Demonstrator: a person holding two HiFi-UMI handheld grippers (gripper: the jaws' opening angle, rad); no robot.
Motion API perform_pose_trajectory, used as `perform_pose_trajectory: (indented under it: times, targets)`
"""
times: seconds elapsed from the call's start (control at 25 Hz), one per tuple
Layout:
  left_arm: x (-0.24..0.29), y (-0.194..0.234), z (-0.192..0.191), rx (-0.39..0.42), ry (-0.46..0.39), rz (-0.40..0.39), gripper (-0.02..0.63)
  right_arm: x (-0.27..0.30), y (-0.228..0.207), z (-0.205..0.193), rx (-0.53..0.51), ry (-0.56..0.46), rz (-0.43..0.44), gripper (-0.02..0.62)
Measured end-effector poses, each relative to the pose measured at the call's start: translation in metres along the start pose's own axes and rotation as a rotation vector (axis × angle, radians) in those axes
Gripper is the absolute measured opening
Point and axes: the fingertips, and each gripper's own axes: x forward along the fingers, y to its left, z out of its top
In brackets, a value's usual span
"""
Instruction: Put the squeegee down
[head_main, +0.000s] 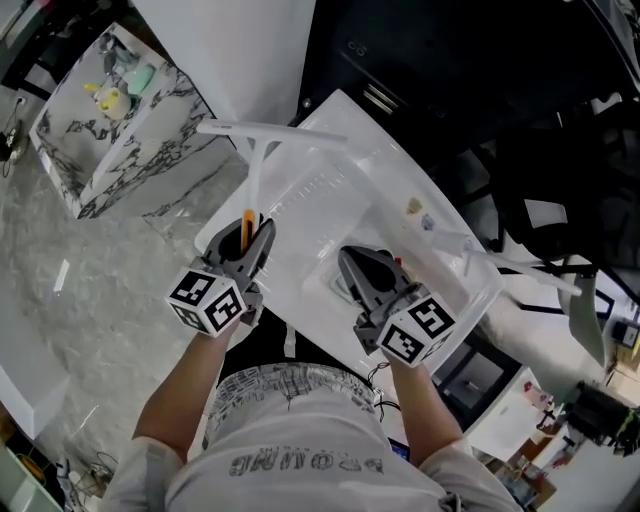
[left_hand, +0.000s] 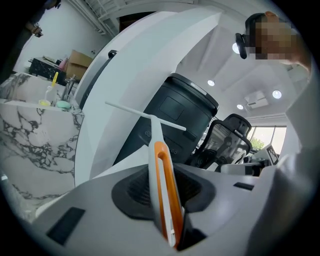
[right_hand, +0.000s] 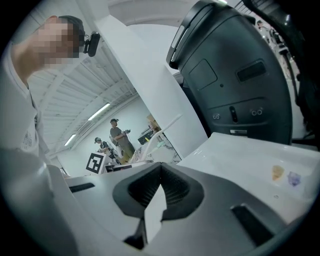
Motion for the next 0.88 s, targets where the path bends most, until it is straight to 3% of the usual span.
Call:
perform_pose_trajectory:
  times: [0.88]
  targets:
    - [0.054,0.026,-0.065,-0.037,0.074,0.146,0.106,-0.004,-0.044,-0.032,0.063,0.054,0.036,0.008]
